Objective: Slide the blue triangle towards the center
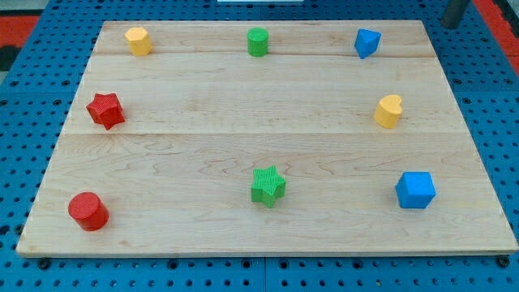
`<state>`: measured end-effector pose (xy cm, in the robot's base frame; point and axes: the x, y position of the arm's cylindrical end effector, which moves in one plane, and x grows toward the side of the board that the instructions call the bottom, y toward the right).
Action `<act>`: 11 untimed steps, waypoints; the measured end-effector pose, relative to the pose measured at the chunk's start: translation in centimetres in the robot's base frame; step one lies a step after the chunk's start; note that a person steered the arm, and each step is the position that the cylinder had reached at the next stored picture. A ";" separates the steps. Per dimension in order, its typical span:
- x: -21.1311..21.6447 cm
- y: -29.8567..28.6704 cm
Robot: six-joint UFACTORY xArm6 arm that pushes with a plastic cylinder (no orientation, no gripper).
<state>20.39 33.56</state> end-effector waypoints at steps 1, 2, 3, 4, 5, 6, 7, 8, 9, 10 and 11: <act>0.3 0.0; 0.2 0.0; 0.2 0.3; 0.4 1.0; 0.5 0.9; 1.0 0.9; 1.8 1.0; 3.4 0.9; 3.8 0.9; 3.8 0.8; 3.8 0.8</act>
<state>24.22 34.33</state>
